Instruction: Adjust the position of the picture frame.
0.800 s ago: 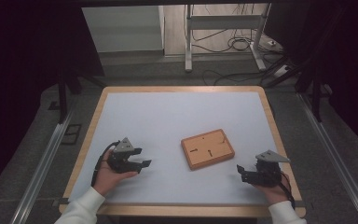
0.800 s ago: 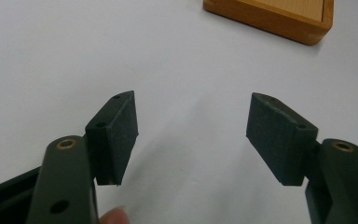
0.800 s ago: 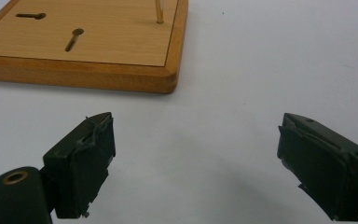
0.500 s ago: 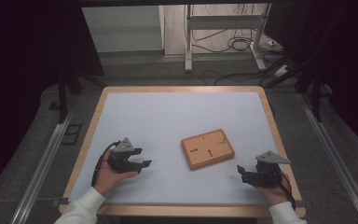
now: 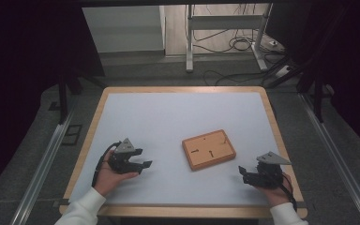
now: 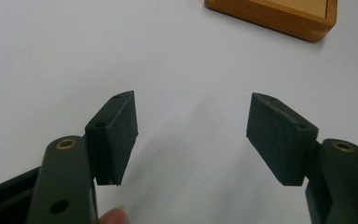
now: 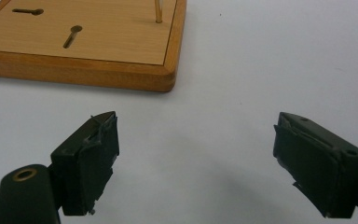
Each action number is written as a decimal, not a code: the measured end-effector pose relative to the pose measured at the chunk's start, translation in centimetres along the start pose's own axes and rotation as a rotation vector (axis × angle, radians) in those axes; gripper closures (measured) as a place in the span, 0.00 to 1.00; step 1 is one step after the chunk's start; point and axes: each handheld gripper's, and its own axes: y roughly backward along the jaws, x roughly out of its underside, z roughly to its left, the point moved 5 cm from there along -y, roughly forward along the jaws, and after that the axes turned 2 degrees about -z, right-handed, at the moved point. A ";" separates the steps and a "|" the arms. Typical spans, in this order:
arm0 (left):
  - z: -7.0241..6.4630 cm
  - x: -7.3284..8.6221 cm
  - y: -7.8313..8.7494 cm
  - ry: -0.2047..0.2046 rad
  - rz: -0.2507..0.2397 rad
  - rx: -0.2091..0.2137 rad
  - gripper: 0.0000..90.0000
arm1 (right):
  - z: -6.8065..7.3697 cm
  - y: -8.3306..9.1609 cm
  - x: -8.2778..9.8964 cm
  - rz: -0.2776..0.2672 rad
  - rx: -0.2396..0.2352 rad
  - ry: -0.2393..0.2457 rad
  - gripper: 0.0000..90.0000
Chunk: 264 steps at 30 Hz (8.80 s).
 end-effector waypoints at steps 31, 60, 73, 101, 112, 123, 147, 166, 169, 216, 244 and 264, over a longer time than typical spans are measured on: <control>0.1 0.0 0.0 -0.003 -0.003 0.001 0.37 | 1.8 -0.1 -3.9 -0.057 -0.006 0.017 0.22; -0.1 -0.1 0.0 -0.007 -0.005 0.010 0.36 | 3.2 -4.4 -7.0 -0.034 -0.010 0.037 0.31; -0.1 0.0 -0.2 -0.010 0.002 0.017 0.36 | 2.8 -7.2 -7.1 -0.018 0.017 0.010 0.47; -0.1 0.1 -0.3 -0.015 0.004 0.024 0.36 | 2.5 -9.3 -7.0 -0.032 -0.012 -0.087 0.93; -0.1 0.0 -0.3 -0.017 0.003 0.025 0.36 | 2.8 -8.9 -7.5 -0.073 -0.016 -0.046 0.94; 0.0 0.1 -0.4 -0.016 0.009 0.024 0.36 | 4.1 -8.8 -8.1 -0.097 -0.041 0.004 0.93; 0.3 0.1 -0.1 -0.010 -0.002 0.013 0.36 | 10.0 -9.7 -9.1 -0.106 -0.173 0.096 0.93; 0.6 0.0 0.2 -0.002 -0.017 0.001 0.36 | 14.8 -11.3 -9.2 -0.093 -0.279 0.153 0.93; 0.6 0.1 0.1 0.000 -0.016 0.000 0.36 | 14.7 -11.8 -8.8 -0.075 -0.278 0.153 0.93; 2.3 0.4 -1.7 -0.019 0.080 0.025 1.00 | 4.7 -0.9 -1.8 -0.052 -0.185 0.051 0.34; -0.3 0.9 -1.5 -0.084 0.113 0.098 1.00 | 4.4 -0.9 -1.7 -0.039 -0.178 0.066 0.32; -2.8 0.6 -1.7 -0.112 0.121 0.167 1.00 | 4.0 -0.9 -1.7 -0.043 -0.153 0.056 0.31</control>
